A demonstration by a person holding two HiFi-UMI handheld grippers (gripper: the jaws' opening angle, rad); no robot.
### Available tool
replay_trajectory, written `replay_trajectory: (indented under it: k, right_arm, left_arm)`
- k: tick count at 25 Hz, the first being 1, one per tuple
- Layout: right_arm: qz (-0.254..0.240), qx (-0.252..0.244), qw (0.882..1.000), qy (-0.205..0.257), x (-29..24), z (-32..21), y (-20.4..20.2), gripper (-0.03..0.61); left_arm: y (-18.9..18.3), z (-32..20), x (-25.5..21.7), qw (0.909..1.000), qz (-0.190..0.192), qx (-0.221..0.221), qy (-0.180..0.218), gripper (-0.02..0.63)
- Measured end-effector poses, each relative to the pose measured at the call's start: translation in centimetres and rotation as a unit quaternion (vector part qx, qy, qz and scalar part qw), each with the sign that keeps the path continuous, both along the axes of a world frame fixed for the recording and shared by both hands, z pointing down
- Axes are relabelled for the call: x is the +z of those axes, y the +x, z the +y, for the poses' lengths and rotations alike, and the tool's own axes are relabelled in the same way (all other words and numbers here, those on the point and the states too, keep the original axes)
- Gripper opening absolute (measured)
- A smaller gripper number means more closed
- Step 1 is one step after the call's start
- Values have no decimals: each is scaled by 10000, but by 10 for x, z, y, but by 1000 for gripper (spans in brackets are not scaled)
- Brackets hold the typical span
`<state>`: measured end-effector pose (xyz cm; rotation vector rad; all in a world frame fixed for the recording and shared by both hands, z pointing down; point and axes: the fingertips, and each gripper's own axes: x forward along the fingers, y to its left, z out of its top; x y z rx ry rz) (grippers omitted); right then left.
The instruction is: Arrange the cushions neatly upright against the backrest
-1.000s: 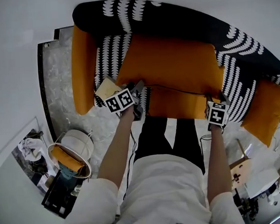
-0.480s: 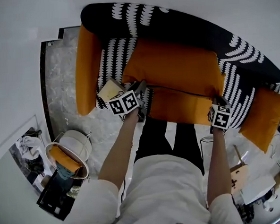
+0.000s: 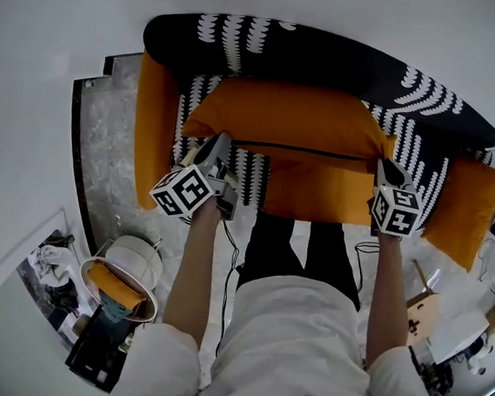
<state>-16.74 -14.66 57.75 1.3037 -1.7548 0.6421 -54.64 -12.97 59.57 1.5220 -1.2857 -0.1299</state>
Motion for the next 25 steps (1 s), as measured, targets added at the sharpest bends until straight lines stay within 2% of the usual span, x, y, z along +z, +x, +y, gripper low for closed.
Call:
replay_trajectory:
  k: [4, 7, 11, 16, 19, 22, 25]
  right_arm:
    - [-275, -259, 9993, -5, -13, -6, -31, 29]
    - [-507, -301, 9982, -100, -10, -8, -49, 29]
    - [-783, -373, 9961, -174, -7, -19, -65, 29]
    - [-632, -461, 9958, -468, 17, -48, -82, 30]
    - [-393, -441, 9964, -600, 34, -66, -81, 31]
    - [-193, -384, 9987, -265, 35, -89, -73, 32]
    - [-30, -333, 9991, 276, 24, -115, -72, 92]
  left_arm:
    - [-32, -3, -24, 9998, -93, -195, -3, 43]
    - [-51, 1, -25, 9993, -213, -280, -107, 43]
    - [-66, 3, -25, 9985, -119, -471, -253, 43]
    - [-82, -15, 0, 9961, -168, -623, -600, 44]
    - [-81, -35, 11, 9961, -97, -654, -581, 48]
    - [-77, -63, 11, 9974, -158, -614, -349, 52]
    - [-82, -92, 17, 9969, -487, -603, -151, 54]
